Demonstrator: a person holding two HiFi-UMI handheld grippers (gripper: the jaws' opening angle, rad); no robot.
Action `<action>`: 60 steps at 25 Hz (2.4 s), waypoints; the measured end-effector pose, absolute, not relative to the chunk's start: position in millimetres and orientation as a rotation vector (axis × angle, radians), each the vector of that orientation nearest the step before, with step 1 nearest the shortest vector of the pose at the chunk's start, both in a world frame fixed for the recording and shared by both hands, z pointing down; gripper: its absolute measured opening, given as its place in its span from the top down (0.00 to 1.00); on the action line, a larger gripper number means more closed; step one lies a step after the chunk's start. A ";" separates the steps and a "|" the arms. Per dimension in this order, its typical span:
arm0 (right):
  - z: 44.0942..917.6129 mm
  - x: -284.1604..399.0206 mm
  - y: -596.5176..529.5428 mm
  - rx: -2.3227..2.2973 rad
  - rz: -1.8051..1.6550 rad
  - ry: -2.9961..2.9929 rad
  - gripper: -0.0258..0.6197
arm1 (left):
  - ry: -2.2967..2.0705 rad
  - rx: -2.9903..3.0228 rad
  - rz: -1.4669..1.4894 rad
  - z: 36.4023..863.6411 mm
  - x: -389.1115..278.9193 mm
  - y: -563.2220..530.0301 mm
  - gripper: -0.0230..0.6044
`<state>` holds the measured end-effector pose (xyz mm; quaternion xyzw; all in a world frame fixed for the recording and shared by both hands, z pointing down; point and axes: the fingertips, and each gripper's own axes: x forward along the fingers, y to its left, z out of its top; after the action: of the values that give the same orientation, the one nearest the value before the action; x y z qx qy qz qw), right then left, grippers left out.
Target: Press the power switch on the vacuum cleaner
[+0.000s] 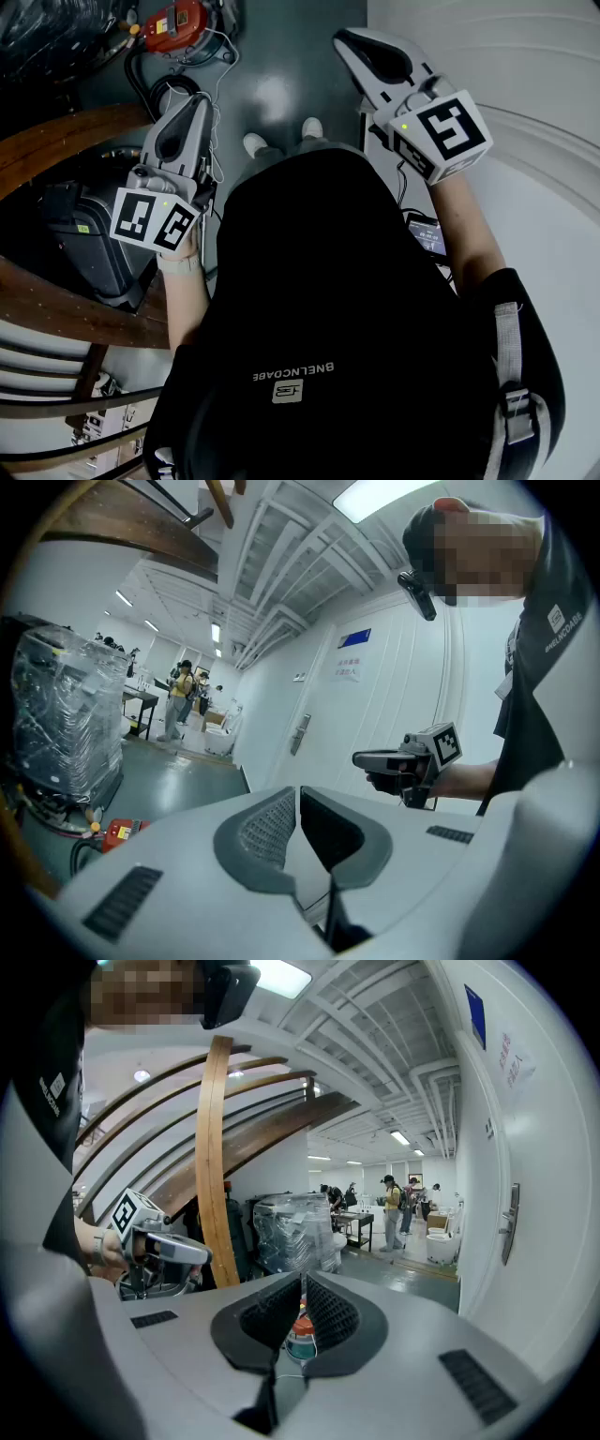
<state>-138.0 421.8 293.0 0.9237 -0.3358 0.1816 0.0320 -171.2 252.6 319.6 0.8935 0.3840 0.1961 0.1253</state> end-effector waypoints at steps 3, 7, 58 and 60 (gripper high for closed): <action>292.6 -143.3 417.9 2.856 0.558 -1.025 0.91 | 1.151 2.598 0.584 319.0 -175.9 252.9 0.94; 294.2 -153.7 413.0 2.871 0.568 -1.003 0.91 | 1.179 2.594 0.569 315.9 -180.8 252.1 0.94; 283.9 -143.2 294.1 2.835 0.584 -1.034 0.91 | 1.106 2.599 0.494 306.6 -185.6 134.9 0.94; 283.0 -135.7 281.9 2.825 0.584 -1.047 0.91 | 1.089 2.605 0.497 307.8 -181.3 122.2 0.94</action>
<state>-135.7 281.9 283.0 0.9200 -0.3408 0.1902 0.0363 -181.3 122.2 307.8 0.9000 0.3764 0.1718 0.1370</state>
